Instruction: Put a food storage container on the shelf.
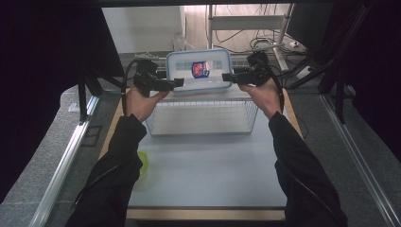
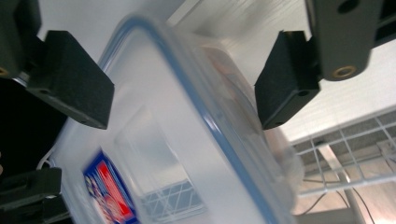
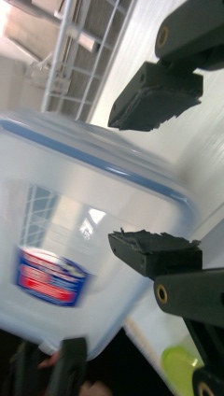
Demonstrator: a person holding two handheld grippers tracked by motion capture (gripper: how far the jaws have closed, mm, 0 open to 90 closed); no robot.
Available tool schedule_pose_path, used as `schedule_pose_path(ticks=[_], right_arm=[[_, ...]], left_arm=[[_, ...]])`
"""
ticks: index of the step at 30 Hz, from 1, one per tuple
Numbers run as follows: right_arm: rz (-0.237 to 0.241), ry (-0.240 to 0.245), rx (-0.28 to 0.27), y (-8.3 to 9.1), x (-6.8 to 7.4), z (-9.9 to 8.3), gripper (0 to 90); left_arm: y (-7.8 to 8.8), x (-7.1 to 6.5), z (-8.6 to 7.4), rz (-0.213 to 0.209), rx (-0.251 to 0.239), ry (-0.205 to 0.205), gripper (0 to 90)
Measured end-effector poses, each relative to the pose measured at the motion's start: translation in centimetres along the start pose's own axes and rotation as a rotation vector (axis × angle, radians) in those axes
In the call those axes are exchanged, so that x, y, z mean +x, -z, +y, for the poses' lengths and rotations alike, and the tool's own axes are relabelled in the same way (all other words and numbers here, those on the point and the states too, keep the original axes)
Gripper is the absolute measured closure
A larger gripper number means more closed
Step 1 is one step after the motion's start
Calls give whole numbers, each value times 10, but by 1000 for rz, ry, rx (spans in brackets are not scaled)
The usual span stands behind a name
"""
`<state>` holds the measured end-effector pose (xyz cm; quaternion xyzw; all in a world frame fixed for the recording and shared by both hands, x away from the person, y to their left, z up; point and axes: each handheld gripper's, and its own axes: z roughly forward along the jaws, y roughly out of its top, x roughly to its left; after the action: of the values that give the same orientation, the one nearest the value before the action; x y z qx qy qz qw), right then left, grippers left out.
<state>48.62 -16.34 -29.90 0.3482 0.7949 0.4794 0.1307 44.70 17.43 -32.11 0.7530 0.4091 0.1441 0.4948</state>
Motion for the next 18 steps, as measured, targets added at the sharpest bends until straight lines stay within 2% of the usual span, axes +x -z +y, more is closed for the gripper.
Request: schedule_pose_path(ticks=[1,3,5,8,12,13,16,17,18], right_arm=[[15,-4,7,-2,0,-3,396],[13,-6,15,-5,-1,-6,405],[7,1,29,-8,-1,-8,399],[15,-11,21,-9,-1,-9,402],[8,-5,22,-9,0,-10,412],[8,-6,22,-10,0,-10,412],[20,-8,22,-10,0,-12,414],[26,-10,18,-10,0,-13,414],[31,-11,15,-10,0,-13,414]], left_arm=[[-1,3,-1,-14,-10,31,173],[-2,6,-3,-30,-24,47,176],[-2,7,-2,-30,-23,53,175],[-3,6,1,-14,5,30,156],[-2,4,3,6,31,-19,126],[-2,4,3,6,31,-19,120],[4,1,4,53,27,-84,118],[7,-3,4,60,30,-128,88],[9,-6,3,64,30,-155,90]])
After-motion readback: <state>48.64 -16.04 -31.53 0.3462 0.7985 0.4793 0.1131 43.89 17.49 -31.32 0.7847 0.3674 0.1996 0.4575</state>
